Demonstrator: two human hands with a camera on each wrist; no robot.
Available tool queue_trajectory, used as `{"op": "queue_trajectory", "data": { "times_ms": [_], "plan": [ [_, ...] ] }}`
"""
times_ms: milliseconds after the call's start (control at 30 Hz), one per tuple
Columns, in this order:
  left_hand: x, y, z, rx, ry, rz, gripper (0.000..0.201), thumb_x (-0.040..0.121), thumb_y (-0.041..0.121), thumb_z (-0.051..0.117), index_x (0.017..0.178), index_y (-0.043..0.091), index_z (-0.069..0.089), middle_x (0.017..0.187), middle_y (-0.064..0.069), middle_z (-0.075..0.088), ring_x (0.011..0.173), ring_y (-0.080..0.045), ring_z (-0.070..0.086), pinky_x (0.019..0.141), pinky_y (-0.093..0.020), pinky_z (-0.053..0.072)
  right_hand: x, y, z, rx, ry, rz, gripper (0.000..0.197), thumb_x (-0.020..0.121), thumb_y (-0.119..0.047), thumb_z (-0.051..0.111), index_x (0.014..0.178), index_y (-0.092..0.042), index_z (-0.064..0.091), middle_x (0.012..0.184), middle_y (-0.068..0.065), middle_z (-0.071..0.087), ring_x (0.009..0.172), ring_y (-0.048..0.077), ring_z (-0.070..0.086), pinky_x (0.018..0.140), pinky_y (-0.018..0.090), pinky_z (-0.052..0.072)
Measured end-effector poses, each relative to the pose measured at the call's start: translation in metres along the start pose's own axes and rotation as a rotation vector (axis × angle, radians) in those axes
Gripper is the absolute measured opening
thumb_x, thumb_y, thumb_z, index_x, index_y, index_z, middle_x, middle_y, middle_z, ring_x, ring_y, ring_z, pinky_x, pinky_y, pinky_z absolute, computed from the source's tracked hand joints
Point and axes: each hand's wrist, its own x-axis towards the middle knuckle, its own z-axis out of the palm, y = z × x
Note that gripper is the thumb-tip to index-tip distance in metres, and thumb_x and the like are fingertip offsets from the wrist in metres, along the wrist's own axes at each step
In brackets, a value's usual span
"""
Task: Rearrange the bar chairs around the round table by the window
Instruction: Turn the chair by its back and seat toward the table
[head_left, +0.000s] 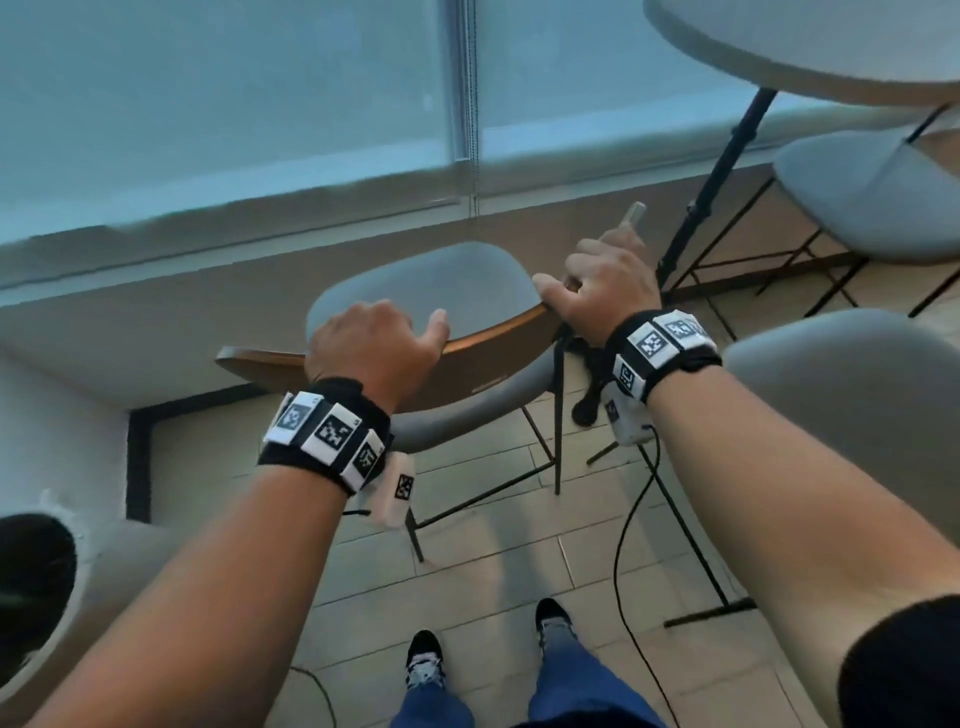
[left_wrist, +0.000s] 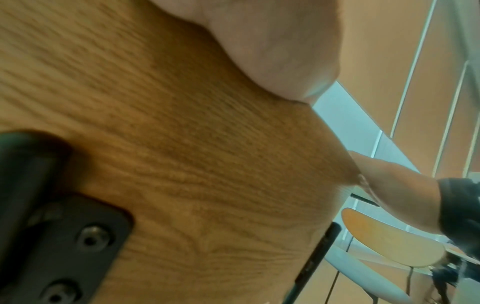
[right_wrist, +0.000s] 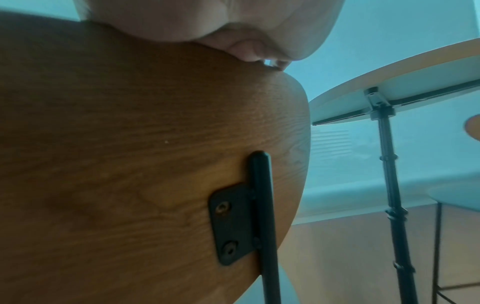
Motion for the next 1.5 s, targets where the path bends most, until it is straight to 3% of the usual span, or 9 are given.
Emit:
{"op": "queue_trajectory", "data": {
  "times_ms": [167,467,667,800,1000,1133,1333,1433,1500],
  "plan": [
    [0.002,-0.043,-0.007,-0.041,-0.013,0.097,0.064,0.090,0.056,0.042,0.048,0.010,0.055,0.047,-0.005,0.050,0.046,-0.026,0.053,0.059,-0.031,0.048,-0.041,-0.039,0.012,-0.045,0.111,0.109,0.055,0.092,-0.062,0.037,0.063,-0.019,0.055,0.076,-0.004,0.051,0.083,0.018,0.042,0.117,0.043,0.021],
    [0.025,-0.103,-0.014,-0.067,-0.008,0.323,0.060,0.094,0.051,0.048,0.050,0.011,0.057,0.044,-0.001,0.040,0.041,-0.022,0.041,0.052,-0.027,0.039,-0.072,-0.099,0.008,-0.162,0.135,0.197,0.068,0.091,-0.066,0.034,0.066,-0.015,0.071,0.072,0.001,0.063,0.086,0.027,0.057,0.101,0.043,0.033],
    [0.002,-0.072,-0.005,-0.034,0.069,0.256,0.060,0.097,0.052,0.042,0.051,0.015,0.054,0.046,0.002,0.042,0.045,-0.020,0.042,0.068,-0.035,0.035,-0.056,-0.087,0.003,-0.210,0.046,0.224,0.076,0.090,-0.072,0.030,0.073,-0.013,0.074,0.081,0.001,0.067,0.096,0.025,0.059,0.117,0.044,0.018],
    [0.012,-0.078,-0.005,-0.062,0.054,0.252,0.059,0.095,0.048,0.039,0.050,0.011,0.052,0.046,0.000,0.037,0.043,-0.023,0.038,0.056,-0.030,0.035,-0.067,-0.092,0.005,-0.247,0.081,0.236,0.071,0.091,-0.066,0.033,0.067,-0.011,0.070,0.069,0.002,0.059,0.078,0.026,0.057,0.093,0.041,0.035],
    [0.051,-0.114,-0.001,-0.125,0.133,0.388,0.056,0.092,0.044,0.039,0.050,0.011,0.055,0.045,-0.007,0.047,0.044,-0.028,0.045,0.051,-0.029,0.029,-0.071,-0.131,0.010,-0.231,0.072,0.289,0.073,0.094,-0.066,0.027,0.072,-0.012,0.072,0.070,0.001,0.054,0.072,0.021,0.047,0.077,0.038,0.027],
    [0.079,-0.119,0.001,-0.173,0.115,0.384,0.049,0.090,0.036,0.040,0.054,0.007,0.056,0.049,-0.014,0.051,0.049,-0.034,0.051,0.055,-0.038,0.043,-0.072,-0.144,0.014,-0.196,0.075,0.276,0.074,0.095,-0.068,0.029,0.080,-0.011,0.074,0.076,0.002,0.053,0.075,0.022,0.048,0.084,0.040,0.035],
    [0.060,-0.100,0.015,-0.237,0.161,0.230,0.044,0.094,0.042,0.042,0.071,0.009,0.060,0.083,-0.008,0.057,0.089,-0.028,0.049,0.081,-0.040,0.031,-0.069,-0.099,0.005,-0.198,0.179,0.377,0.081,0.088,-0.078,0.029,0.090,-0.012,0.076,0.102,0.009,0.068,0.102,0.030,0.062,0.114,0.048,0.027],
    [0.037,-0.080,0.022,-0.238,0.155,0.142,0.041,0.096,0.044,0.046,0.069,0.014,0.058,0.094,0.000,0.049,0.101,-0.023,0.040,0.100,-0.048,0.027,-0.069,-0.084,0.006,-0.117,0.168,0.390,0.077,0.087,-0.080,0.029,0.071,-0.014,0.066,0.080,0.004,0.060,0.080,0.028,0.060,0.080,0.038,0.041],
    [0.033,-0.076,0.026,-0.279,0.163,0.105,0.041,0.094,0.041,0.048,0.062,0.015,0.053,0.091,0.002,0.048,0.095,-0.019,0.033,0.105,-0.052,0.027,-0.069,-0.085,0.007,-0.101,0.166,0.388,0.075,0.088,-0.078,0.032,0.059,-0.013,0.055,0.061,-0.001,0.047,0.063,0.024,0.051,0.062,0.031,0.029]
  ]
}}
